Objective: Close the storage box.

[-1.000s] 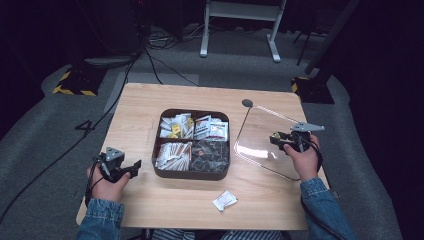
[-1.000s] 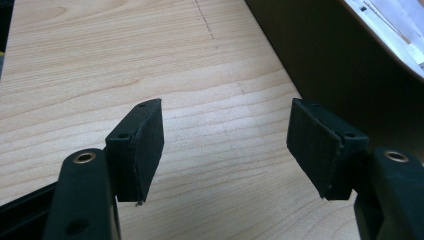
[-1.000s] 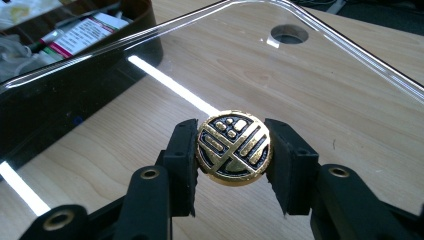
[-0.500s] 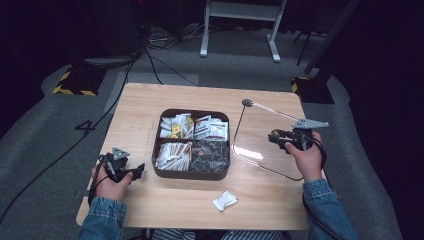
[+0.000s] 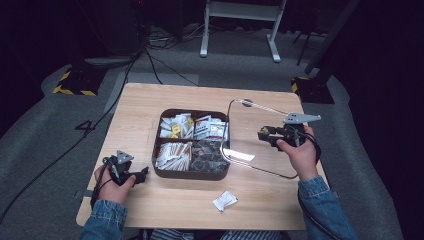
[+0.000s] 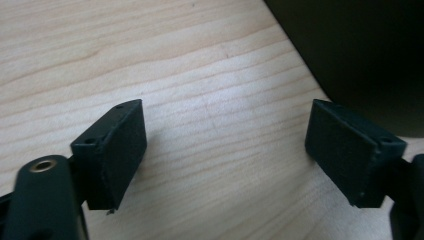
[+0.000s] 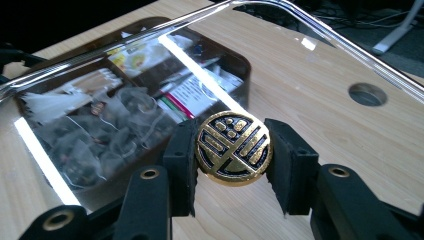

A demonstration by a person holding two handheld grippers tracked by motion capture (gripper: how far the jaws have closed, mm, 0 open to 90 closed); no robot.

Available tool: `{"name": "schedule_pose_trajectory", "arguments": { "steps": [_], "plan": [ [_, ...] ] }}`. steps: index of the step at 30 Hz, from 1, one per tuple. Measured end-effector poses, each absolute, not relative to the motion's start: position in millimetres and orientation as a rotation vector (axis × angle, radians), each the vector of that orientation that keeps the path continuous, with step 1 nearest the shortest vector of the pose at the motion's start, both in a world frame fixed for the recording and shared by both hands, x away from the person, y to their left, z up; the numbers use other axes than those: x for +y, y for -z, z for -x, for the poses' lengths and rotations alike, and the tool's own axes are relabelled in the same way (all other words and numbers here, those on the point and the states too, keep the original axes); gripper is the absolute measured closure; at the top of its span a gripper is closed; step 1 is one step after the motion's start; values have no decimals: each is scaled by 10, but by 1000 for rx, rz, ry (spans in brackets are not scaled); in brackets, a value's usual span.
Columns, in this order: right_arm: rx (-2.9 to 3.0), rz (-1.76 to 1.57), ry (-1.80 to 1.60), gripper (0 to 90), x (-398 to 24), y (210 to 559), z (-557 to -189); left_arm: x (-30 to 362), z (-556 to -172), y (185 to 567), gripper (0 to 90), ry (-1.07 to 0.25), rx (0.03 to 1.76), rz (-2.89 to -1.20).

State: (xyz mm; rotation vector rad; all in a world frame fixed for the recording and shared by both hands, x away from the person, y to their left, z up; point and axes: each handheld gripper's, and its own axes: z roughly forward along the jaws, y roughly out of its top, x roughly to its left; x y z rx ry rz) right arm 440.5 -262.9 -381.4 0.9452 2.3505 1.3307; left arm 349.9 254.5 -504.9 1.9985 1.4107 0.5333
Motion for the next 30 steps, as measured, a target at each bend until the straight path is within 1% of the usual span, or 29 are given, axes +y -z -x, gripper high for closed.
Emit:
{"name": "schedule_pose_trajectory", "arguments": {
  "steps": [15, 30],
  "plan": [
    [2438, -858, -1338, 586, -2115, 3592, -4505, 2544, -3499, 5051, 167, -535, 1411, -1996],
    [2495, -824, -1315, 585, -1698, 3611, -4612, 2542, -3537, 5053, 161, -543, 1424, -1988]
  ]
}}
